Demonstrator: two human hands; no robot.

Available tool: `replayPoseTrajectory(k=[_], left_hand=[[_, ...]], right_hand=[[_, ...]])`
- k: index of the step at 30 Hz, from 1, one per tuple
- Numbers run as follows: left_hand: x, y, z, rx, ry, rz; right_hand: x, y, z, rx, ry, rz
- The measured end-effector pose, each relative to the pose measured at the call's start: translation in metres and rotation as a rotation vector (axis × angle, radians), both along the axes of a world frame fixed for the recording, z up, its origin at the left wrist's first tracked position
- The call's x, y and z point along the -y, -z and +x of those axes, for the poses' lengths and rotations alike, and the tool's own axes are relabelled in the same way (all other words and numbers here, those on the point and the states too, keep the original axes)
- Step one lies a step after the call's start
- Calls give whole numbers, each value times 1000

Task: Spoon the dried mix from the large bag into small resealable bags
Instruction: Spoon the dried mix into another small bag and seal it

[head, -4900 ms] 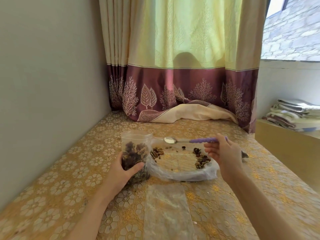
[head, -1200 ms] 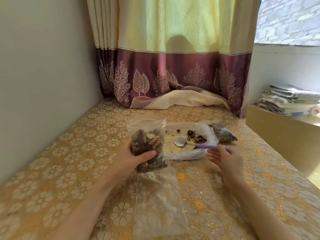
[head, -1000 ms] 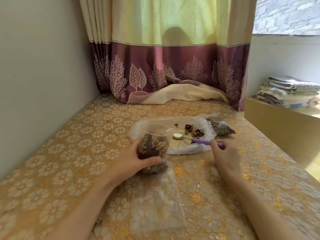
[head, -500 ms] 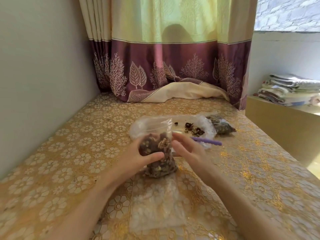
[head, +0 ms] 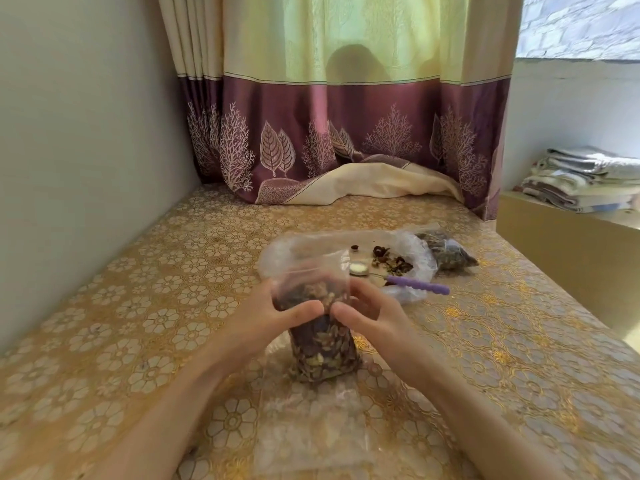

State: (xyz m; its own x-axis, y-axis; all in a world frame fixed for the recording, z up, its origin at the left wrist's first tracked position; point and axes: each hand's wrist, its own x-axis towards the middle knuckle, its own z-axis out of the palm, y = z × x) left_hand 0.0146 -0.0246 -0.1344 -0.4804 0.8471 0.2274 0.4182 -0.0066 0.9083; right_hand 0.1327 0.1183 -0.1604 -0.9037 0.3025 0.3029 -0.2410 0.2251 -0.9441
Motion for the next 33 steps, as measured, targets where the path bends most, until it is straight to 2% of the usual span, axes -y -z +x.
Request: replayPoseTrajectory(k=[3, 7, 11, 15, 24, 33], left_hand=[[0, -5, 4, 110, -6, 115], [-1, -10, 8, 136, -71, 254], [1, -20, 9, 175, -49, 341], [6, -19, 5, 294, -27, 259], [8, -17, -3, 290, -89, 229], [11, -17, -12, 408, -114, 216]], right_hand=[[3, -9, -4, -70, -24, -122], [9, -16, -6, -201, 72, -87], [11, -23, -4, -310, 128, -144], [8, -23, -1, -272, 218, -214], [-5, -28, 10, -122, 182, -353], [-6, -32, 13, -106, 195, -337]])
